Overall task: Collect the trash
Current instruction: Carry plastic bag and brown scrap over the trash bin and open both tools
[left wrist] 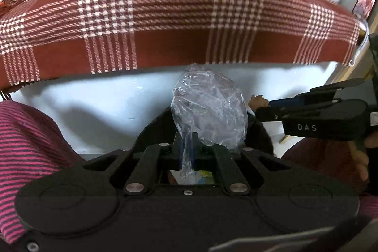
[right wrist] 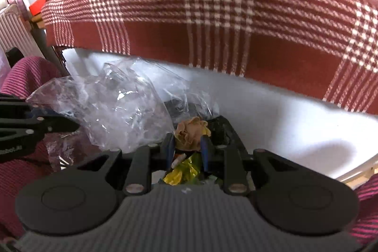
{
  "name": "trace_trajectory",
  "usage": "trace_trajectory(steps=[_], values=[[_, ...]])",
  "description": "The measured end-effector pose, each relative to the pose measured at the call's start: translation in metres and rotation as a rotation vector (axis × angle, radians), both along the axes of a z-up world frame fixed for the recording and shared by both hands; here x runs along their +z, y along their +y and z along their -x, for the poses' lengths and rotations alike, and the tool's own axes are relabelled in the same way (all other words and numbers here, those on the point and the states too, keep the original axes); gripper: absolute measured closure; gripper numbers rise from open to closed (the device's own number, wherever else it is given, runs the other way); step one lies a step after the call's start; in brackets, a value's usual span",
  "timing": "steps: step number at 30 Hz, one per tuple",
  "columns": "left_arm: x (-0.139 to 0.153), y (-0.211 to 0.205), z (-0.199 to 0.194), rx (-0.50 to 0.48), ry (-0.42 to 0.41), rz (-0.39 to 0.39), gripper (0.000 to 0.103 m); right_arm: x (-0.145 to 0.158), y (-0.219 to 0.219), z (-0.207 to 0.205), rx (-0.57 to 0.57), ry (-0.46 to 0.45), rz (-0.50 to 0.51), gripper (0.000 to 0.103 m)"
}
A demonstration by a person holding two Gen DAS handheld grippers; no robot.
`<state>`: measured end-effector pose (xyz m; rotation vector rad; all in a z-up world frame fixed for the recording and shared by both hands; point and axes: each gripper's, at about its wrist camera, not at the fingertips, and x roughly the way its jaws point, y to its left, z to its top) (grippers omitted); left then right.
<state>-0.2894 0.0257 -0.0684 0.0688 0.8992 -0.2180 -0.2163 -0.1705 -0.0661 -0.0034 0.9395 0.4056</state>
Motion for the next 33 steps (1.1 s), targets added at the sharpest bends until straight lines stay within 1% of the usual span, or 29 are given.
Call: trace_trajectory(steps=[10,16,23,30,31,32,33], values=[[-0.023,-0.012,-0.024,-0.001,0.065,-0.073,0.097,-0.005,0.002,-0.011,-0.001,0.018,0.011,0.072],[-0.035,-0.015,-0.038,0.016,0.110,-0.064,0.095,-0.012,0.003,-0.018,-0.006,0.052,0.009,0.072],[-0.051,-0.017,-0.055,0.042,0.143,-0.066,0.092,-0.020,0.005,-0.025,-0.010,0.074,0.010,0.070],[-0.058,-0.018,-0.060,0.052,0.143,-0.069,0.090,-0.024,0.005,-0.030,-0.013,0.082,0.008,0.068],[-0.058,-0.018,-0.061,0.054,0.143,-0.068,0.089,-0.024,0.004,-0.030,-0.014,0.081,0.005,0.068],[-0.058,-0.018,-0.061,0.057,0.143,-0.068,0.085,-0.024,0.004,-0.031,-0.015,0.081,0.003,0.068],[-0.059,-0.017,-0.063,0.059,0.144,-0.067,0.082,-0.024,0.003,-0.031,-0.018,0.080,0.001,0.063]])
